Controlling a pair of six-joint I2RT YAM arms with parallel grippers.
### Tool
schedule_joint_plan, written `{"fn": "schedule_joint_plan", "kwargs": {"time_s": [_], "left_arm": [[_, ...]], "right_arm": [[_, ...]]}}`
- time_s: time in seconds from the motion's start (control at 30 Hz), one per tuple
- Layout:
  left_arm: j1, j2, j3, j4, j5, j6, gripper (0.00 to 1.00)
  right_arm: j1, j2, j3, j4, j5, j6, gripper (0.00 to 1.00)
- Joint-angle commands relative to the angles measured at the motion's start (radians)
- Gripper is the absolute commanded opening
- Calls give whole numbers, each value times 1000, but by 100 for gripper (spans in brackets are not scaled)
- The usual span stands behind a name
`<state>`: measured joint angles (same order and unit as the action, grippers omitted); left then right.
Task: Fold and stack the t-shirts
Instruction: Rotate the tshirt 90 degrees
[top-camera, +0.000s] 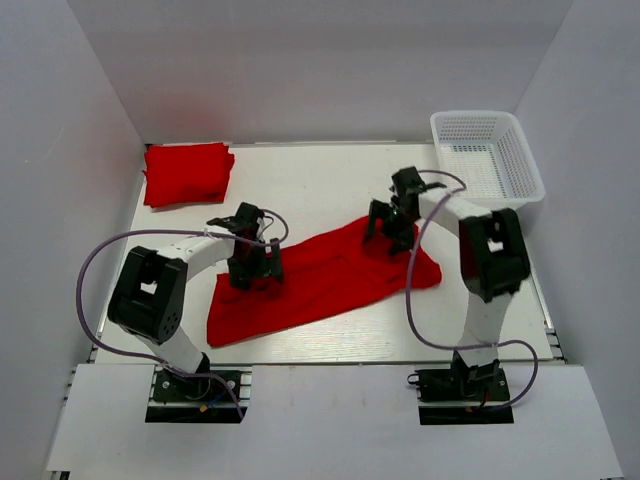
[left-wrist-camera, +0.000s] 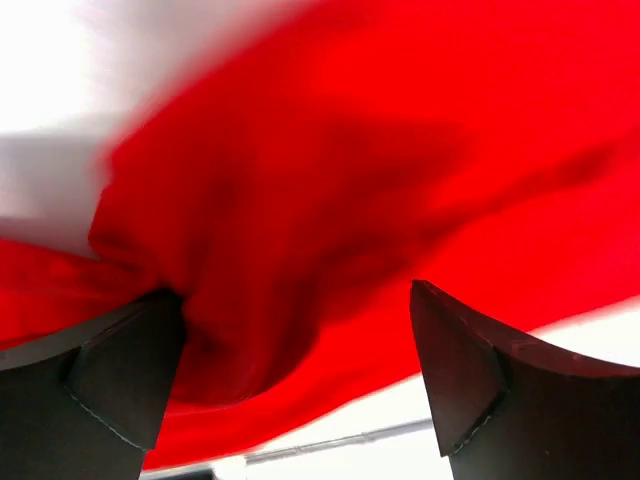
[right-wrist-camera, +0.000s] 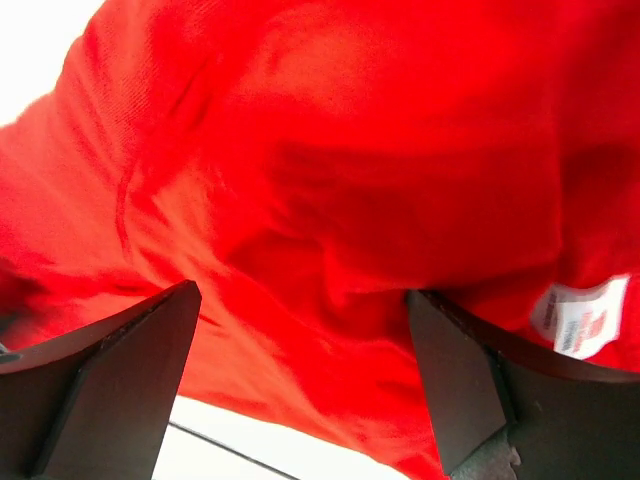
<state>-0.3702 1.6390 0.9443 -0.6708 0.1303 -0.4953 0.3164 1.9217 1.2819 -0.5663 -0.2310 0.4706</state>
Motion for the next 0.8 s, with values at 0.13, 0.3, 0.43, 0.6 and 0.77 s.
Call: {"fn": "schedule_joint_plan", "kwargs": {"time_s": [0.13,0.3,0.43,0.6,0.77], "left_arm": [[-186,157,39,-166,301,-37,100],[-272,220,210,-242,540,87,100],[-306,217,373,-374,497,173,100],[-288,101,571,-414,280,195,100],[-256,45,593,-492,-65,45,100]], "right_arm": [[4,509,620,95,-71,-76,90],[4,652,881,275,-218,-64,90],[7,559,849,349,-196,-134,90],[7,409,784,284,-98,-260,90],[21,309,702,224,-59,-279,90]]}}
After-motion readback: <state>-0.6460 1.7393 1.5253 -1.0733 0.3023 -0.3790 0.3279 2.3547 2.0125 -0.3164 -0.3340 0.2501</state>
